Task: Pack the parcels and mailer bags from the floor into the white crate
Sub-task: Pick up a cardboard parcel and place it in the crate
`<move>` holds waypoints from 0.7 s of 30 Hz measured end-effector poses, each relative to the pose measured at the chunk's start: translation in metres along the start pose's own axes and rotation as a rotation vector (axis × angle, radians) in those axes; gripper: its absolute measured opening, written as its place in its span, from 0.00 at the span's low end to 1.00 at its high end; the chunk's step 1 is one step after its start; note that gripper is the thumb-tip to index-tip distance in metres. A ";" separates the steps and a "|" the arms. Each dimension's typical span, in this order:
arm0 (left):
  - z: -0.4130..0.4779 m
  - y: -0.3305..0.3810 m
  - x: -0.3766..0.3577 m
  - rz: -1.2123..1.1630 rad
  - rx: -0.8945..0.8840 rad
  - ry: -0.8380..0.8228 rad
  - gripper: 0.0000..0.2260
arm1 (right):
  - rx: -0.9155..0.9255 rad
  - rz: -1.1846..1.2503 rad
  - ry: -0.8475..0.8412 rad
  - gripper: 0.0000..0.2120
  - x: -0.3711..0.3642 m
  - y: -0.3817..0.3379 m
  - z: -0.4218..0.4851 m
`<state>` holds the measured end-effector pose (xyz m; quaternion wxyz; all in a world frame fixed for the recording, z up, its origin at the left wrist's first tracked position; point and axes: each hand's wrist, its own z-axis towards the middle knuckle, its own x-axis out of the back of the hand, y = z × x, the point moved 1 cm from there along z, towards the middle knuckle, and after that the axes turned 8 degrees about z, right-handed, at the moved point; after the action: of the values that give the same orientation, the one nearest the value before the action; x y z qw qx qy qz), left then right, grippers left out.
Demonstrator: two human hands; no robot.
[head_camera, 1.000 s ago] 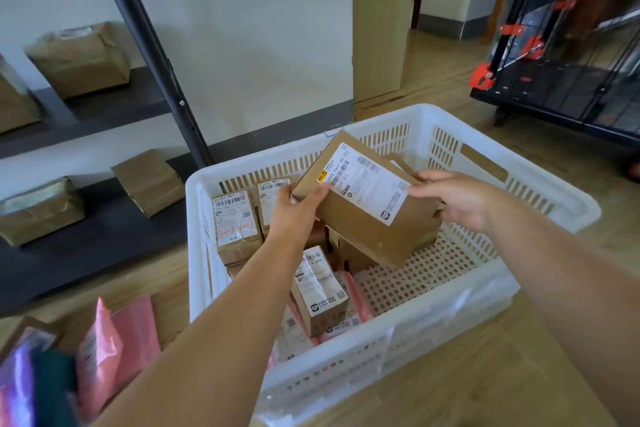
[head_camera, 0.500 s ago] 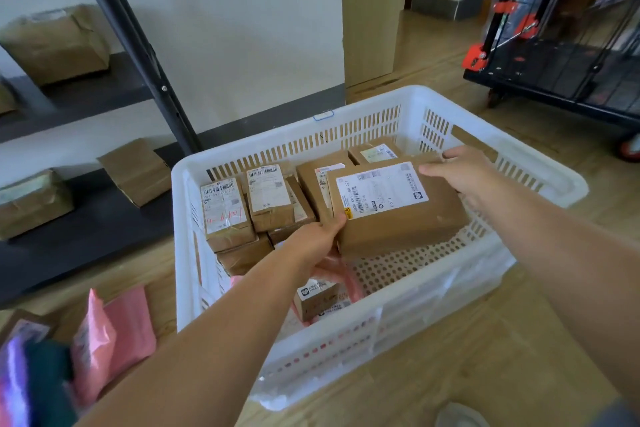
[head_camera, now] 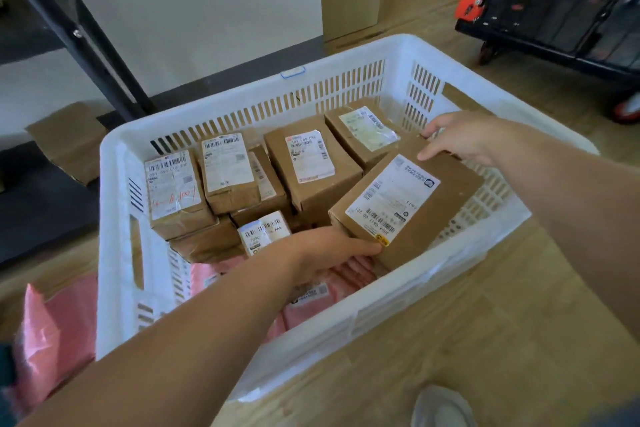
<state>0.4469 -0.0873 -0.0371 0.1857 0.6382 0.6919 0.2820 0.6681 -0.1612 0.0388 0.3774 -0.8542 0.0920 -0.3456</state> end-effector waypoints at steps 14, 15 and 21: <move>0.038 -0.014 -0.003 -0.091 0.253 0.089 0.17 | -0.186 -0.439 -0.226 0.20 -0.040 0.040 0.050; 0.042 -0.014 -0.005 -0.104 0.269 0.089 0.17 | -0.198 -0.470 -0.247 0.21 -0.043 0.041 0.053; 0.067 -0.034 -0.020 0.006 0.412 0.055 0.17 | -0.287 -0.698 -0.416 0.30 -0.062 0.050 0.061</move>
<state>0.4641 -0.0982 -0.1117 0.0314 0.6569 0.7378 0.1522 0.6674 -0.1349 -0.0580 0.1257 -0.9295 -0.2332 -0.2566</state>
